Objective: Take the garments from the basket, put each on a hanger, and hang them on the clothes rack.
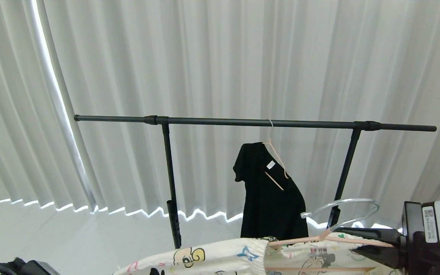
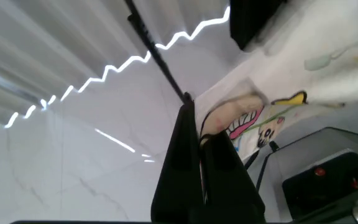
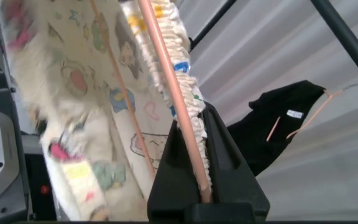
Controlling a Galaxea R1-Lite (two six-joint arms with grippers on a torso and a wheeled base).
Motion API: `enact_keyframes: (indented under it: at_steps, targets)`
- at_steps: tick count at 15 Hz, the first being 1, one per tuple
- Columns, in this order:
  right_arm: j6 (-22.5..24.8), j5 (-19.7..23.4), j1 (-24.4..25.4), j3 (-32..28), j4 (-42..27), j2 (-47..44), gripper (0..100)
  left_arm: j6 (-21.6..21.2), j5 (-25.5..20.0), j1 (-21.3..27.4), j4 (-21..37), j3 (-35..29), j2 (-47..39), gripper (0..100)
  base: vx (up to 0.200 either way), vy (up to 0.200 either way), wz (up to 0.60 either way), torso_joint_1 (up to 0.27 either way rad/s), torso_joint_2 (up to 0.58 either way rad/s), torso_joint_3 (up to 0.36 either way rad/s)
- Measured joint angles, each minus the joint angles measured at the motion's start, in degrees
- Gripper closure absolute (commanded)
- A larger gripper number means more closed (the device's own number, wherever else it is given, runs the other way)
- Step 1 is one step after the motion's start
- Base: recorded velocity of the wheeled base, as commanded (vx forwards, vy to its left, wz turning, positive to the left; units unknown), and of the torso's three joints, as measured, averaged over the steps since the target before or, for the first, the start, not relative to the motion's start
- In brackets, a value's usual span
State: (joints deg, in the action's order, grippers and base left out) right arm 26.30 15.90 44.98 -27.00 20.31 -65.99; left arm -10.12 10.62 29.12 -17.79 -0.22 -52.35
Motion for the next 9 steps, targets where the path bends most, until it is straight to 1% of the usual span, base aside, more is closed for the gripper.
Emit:
enact_keyframes:
  at_steps: [3,6,7,8,9]
  targets:
    - [-0.11,0.0,-0.39,-0.11,0.05,0.39,100,-0.44,-0.13,-1.56,0.39,0.12,0.2,100,0.0,0.0,0.0,0.0,0.0,0.0]
    - [-0.44,-0.02,-1.49,-0.12,0.05,0.41,100,-3.6,-0.24,-0.22,0.44,0.15,1.35,100,0.0,0.0,0.0,0.0,0.0,0.0]
    - [-1.26,0.0,-1.93,-0.2,0.05,0.41,100,-3.97,-0.3,0.43,0.44,0.12,2.1,100,0.0,0.0,0.0,0.0,0.0,0.0]
    - [-2.18,-0.02,-2.16,-0.22,0.1,0.39,100,-4.08,-0.3,0.94,0.44,0.11,2.84,0,0.0,0.0,0.0,0.0,0.0,0.0]
    - [-2.86,-0.09,-2.27,-0.3,0.07,0.34,100,-4.13,-0.26,1.11,0.44,0.11,3.6,0,0.0,0.0,0.0,0.0,0.0,0.0]
